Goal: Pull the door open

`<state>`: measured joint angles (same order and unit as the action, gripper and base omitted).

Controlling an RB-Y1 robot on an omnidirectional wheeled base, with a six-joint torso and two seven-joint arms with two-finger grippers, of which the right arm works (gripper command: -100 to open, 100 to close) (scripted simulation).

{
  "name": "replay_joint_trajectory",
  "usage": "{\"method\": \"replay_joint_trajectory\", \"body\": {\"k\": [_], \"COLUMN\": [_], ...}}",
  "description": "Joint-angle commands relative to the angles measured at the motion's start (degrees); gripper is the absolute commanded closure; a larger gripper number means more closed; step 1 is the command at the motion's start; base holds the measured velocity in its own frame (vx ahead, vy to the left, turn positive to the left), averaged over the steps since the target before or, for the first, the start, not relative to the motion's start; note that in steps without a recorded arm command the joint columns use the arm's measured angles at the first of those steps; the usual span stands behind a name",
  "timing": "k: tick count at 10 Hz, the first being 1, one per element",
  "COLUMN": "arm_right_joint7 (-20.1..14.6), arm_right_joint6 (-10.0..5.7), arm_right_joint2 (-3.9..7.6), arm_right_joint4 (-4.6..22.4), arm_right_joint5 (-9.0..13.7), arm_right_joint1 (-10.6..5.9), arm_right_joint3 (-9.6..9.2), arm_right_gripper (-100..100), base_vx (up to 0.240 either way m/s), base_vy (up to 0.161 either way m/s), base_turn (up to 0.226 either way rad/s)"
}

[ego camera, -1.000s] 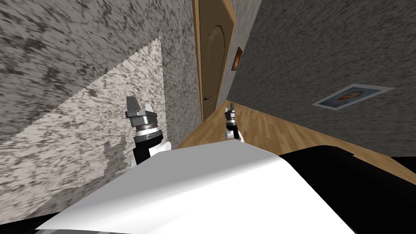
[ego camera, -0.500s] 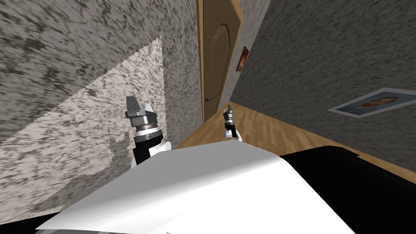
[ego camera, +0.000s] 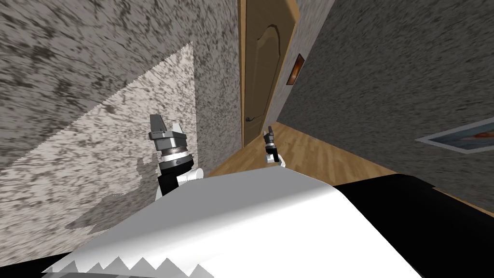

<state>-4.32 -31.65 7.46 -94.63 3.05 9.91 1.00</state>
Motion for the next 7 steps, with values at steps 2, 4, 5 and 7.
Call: {"method": "replay_joint_trajectory", "body": {"k": [2,4,5,7], "arm_right_joint7": [-0.48,-0.65,-0.81,-1.14], "arm_right_joint6": [-0.80,-1.09,-1.37,-1.93], "arm_right_joint2": [0.51,0.68,0.86,1.21], "arm_right_joint4": [4.17,5.75,7.33,10.48], "arm_right_joint5": [-0.08,-0.12,-0.16,-0.23], "arm_right_joint1": [-1.79,-2.47,-3.16,-4.53], "arm_right_joint3": [-0.08,-0.11,-0.15,-0.23], "arm_right_gripper": [-100,-100,-100,-100], "base_vx": [0.066,0.037,0.057,0.059], "base_vy": [-0.093,-0.060,-0.071,-0.107], "base_turn": [0.115,0.080,0.168,0.136]}}
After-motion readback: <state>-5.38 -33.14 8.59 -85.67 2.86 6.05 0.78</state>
